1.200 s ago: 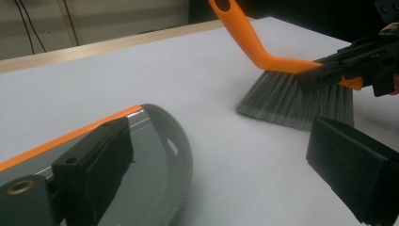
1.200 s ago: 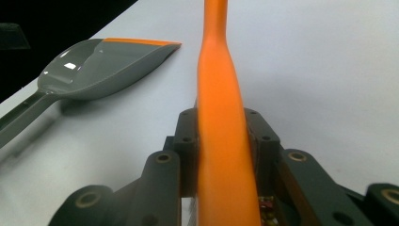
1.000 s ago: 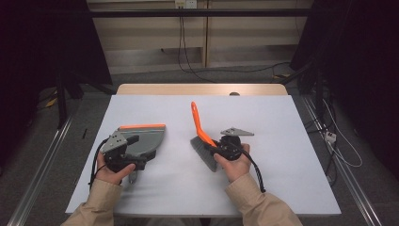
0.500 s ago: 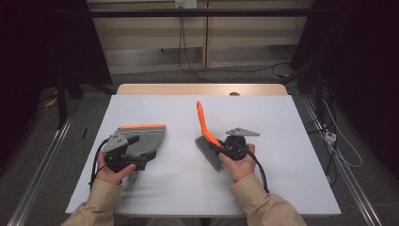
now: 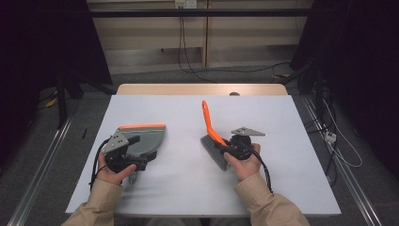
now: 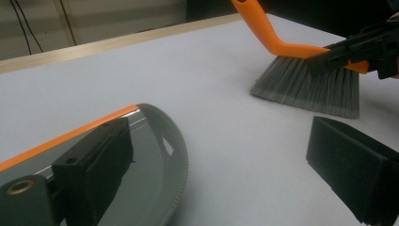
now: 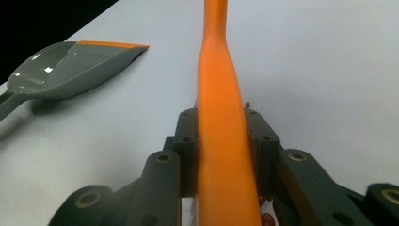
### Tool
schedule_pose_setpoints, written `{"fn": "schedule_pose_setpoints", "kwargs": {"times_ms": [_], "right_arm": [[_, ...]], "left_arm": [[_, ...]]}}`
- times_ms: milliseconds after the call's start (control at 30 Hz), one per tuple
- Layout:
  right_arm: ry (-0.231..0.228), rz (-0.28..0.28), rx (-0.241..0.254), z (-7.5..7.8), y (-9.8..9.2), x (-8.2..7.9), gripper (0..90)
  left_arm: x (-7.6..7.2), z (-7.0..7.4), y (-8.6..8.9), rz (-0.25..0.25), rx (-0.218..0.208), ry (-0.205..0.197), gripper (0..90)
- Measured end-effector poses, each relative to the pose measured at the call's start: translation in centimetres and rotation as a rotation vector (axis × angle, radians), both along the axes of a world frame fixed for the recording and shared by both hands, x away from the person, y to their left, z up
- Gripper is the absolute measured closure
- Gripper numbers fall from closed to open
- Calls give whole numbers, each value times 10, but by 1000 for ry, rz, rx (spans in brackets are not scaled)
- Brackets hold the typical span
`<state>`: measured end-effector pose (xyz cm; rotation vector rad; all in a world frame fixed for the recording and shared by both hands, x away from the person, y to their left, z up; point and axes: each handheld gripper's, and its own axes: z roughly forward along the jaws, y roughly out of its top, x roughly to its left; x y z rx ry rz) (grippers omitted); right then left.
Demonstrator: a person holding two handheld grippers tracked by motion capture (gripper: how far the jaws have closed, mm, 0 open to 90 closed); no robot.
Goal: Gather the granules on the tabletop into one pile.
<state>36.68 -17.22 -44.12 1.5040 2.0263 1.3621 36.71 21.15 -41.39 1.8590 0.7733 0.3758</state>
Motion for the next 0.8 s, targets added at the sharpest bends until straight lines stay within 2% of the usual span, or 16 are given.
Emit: {"fn": "schedule_pose_setpoints", "kwargs": {"times_ms": [200,333,433,633,700,800], "right_arm": [[6,-3,24,0,-1,1,709],[-8,6,40,0,1,2,710],[-2,15,74,2,3,4,710],[-38,34,102,17,5,8,710],[-55,23,97,23,2,12,711],[-55,7,114,25,-1,15,710]], "left_arm": [[0,0,-1,-4,3,0,75],[1,0,-1,-3,3,1,75],[1,-1,-1,-2,1,3,75],[1,-1,-1,-2,2,4,75],[1,-1,0,-2,2,2,75],[1,-1,0,2,0,5,75]]}}
